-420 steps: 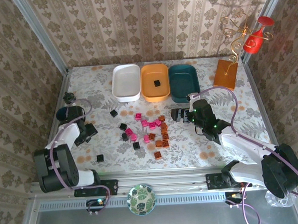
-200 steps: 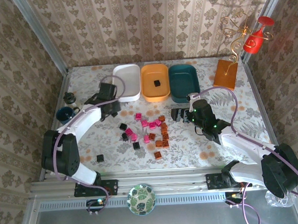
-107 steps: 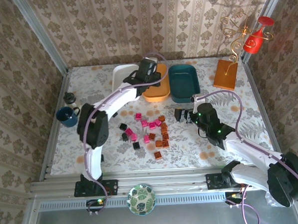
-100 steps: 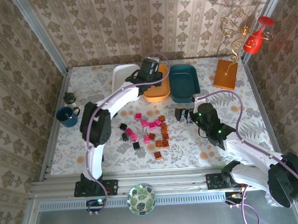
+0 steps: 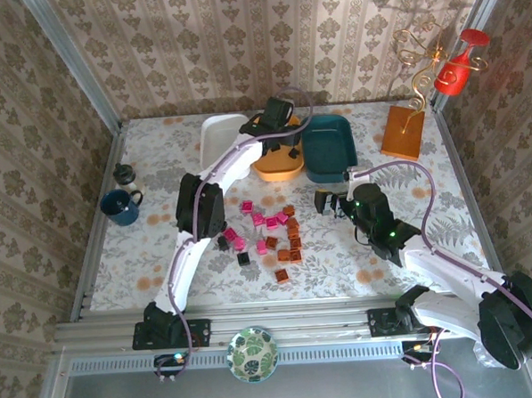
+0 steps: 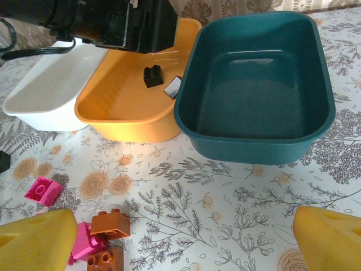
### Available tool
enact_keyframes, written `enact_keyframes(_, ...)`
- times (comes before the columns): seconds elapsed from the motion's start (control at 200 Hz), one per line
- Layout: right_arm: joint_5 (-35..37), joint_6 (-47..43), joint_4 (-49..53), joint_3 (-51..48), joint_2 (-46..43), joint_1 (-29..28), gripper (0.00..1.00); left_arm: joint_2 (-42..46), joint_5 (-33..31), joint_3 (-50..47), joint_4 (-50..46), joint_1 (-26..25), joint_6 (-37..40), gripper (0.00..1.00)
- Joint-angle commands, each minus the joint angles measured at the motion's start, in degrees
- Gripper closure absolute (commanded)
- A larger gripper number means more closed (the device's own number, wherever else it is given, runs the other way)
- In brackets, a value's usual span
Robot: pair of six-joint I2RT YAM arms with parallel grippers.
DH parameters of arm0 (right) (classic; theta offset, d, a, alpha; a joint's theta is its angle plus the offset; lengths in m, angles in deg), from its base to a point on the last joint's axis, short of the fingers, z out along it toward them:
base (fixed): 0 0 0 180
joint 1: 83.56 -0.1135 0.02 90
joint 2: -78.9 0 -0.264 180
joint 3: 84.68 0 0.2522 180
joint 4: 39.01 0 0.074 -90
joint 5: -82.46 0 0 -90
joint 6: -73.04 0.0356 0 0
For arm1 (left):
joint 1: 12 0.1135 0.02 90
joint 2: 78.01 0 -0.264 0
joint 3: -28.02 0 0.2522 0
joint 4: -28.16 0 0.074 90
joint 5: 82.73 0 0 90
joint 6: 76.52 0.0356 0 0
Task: Sort the legos into containers by color
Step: Place the lego in the container, then pick up the lego from the middle-left of the table.
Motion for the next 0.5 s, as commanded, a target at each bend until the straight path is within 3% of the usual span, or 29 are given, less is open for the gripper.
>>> enact_keyframes(0.0, -0.41, -0.94, -0.27, 0.37, 0.11, -0.76, 0.01, 11.21, 1.05, -7.9, -1.92, 0.15, 1.44, 0.26)
enact_keyframes(0.22, -4.26, 1.34, 3.18, 2.98, 2.91, -5.43, 0.01, 42.8, -2.37, -51.53, 7.75, 0.07, -0.81, 0.24)
enact_keyframes(0.385, -2.12, -3.24, -1.44, 1.1, 6.53, -11.71, 0.0, 62.17, -6.85, -73.66, -1.33, 3.2, -7.64, 0.23)
enact_keyframes(0.495, -2.45, -3.95, -4.99, 0.21, 8.07, -13.24, 0.0, 71.51, -4.77, -82.51, -7.97, 5.38, -12.9, 0.23)
